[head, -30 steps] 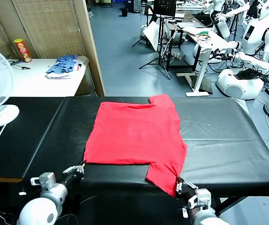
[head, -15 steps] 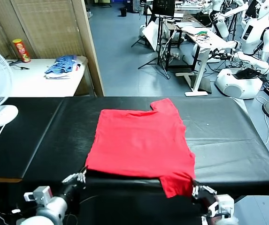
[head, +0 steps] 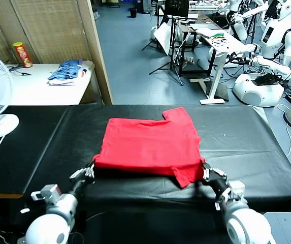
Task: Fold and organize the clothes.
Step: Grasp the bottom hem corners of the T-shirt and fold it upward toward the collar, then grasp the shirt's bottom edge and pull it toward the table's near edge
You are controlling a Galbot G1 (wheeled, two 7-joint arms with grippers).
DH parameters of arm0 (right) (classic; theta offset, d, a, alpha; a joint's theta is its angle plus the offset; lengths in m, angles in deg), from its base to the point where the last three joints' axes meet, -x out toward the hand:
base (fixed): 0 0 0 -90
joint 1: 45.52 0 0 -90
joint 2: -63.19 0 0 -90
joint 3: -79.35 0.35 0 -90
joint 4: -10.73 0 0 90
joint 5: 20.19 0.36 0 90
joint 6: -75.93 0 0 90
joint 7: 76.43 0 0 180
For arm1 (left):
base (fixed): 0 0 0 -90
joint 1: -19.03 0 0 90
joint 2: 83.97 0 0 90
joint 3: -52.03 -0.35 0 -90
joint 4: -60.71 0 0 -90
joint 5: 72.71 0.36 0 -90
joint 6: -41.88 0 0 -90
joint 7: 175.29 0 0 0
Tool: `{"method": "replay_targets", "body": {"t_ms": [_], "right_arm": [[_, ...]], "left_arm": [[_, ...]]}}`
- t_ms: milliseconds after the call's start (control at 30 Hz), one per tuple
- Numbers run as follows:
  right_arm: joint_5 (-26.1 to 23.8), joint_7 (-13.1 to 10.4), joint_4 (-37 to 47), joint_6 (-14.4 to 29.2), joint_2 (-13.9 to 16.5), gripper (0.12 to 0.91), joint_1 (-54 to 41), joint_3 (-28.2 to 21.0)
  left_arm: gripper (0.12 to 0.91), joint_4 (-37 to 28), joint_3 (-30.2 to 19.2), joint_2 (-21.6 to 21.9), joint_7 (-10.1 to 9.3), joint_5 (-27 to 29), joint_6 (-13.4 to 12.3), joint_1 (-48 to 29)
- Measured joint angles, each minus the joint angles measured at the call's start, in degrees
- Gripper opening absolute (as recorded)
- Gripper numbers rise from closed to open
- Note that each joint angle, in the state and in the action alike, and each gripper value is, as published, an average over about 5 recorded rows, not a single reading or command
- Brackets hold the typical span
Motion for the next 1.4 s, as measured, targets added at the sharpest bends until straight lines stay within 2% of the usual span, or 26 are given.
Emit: {"method": "replay_targets", "body": {"t_ms": [67,167,300,367,467,567,700,767,833,967,1133,1233,1267,1400], "right_arm": [[-0.13,0.74,2.02,0.15,-0.13,0.125,-1.38,-0.61],[-0.11,1.91,4.04,-0.69,-0.48,0.190,-2.58,-1.01],[0.18,2.78,3.96,-1.97,-0.36,0.387,-2.21,-0.47],[0.32,2.86,2.75,-2.18,-0.07,0.487,-1.34,0.14],[0.48,2.86,0.16,-2.17,0.36,0.649,0.80,1.27],[0.47,2.83,-2.43,-2.00,0.53,0.763,3.64,2.58],[0.32,2.65,-4.33,-1.93,0.16,0.796,7.31,3.86],[0.27,2.57,-4.63,-1.94,-0.16,0.775,8.82,4.20],[0.23,2.52,-4.68,-1.93,-0.44,0.731,9.88,4.37],[-0.01,2.58,-4.38,-1.80,-0.80,0.556,10.62,4.41],[-1.31,2.84,-3.76,-1.49,-1.01,0.289,10.66,4.10],[-1.55,2.78,-3.85,-1.47,-1.10,0.159,10.91,3.88],[-1.57,2.67,-4.01,-1.46,-1.12,0.137,11.08,3.83],[-1.57,1.50,-5.23,-1.14,-1.12,0.124,12.28,3.80]], "left_arm": [[0.125,-1.80,-0.46,0.30,0.14,1.62,-0.42,-1.34],[0.125,-4.48,-1.21,0.60,0.19,2.43,-0.57,-3.31],[0.131,-7.78,-2.46,0.47,0.08,2.60,-0.38,-6.14],[0.175,-9.15,-3.04,0.18,0.11,2.79,-0.29,-7.41],[0.318,-10.12,-3.40,-0.25,0.23,3.03,-0.24,-8.29],[0.486,-10.05,-3.31,-0.52,0.31,3.37,-0.21,-8.05],[0.694,-9.25,-2.62,-0.80,0.42,3.38,-0.20,-6.74],[0.763,-8.95,-2.34,-0.91,0.57,3.27,-0.16,-5.89],[0.787,-8.78,-2.21,-1.01,0.86,3.28,-0.13,-5.07],[0.797,-8.72,-2.14,-1.32,1.39,3.21,-0.09,-3.78],[0.775,-9.11,-2.05,-1.55,2.03,2.58,-0.03,-2.99],[0.660,-9.57,-2.03,-1.53,2.36,2.55,0.03,-2.77],[0.609,-9.69,-2.03,-1.53,2.43,2.56,0.02,-2.69],[0.375,-9.52,-2.00,-1.65,2.02,2.36,0.06,-2.11]]}}
